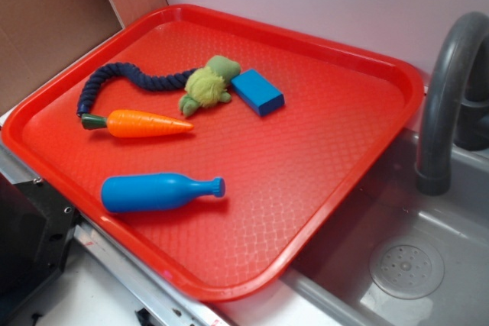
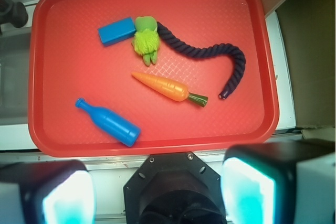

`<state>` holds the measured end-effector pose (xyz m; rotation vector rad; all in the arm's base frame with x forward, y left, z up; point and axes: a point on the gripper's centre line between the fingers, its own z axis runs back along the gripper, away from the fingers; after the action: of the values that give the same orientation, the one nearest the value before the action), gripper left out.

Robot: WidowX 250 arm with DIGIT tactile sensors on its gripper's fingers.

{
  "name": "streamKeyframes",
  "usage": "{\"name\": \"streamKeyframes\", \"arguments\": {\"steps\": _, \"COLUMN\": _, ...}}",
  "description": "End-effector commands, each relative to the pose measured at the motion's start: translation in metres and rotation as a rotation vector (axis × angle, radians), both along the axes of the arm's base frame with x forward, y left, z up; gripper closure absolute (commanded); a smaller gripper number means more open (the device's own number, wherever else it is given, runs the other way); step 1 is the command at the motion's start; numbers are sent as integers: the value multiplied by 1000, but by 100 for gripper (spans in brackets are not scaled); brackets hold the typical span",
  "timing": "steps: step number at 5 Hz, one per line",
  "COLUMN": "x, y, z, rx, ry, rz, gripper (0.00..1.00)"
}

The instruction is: Grab the carrot.

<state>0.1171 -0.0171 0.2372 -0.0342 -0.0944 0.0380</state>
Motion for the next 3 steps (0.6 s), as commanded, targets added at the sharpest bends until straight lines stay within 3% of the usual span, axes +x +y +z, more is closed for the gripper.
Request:
{"name": "streamKeyframes", "arguments": {"steps": 1, "x": 0, "y": 0, "z": 0, "rx": 0, "ry": 0, "rz": 0, "gripper": 0}}
{"name": "streamKeyframes", "arguments": {"steps": 2, "x": 8, "y": 9, "z": -12, "rx": 27, "ry": -74, "rz": -68, "gripper": 0}}
{"name": "streamKeyframes", "arguments": {"steps": 3, "x": 23, "y": 25, "z": -29, "rx": 41, "ry": -98, "rz": -189, "gripper": 0}}
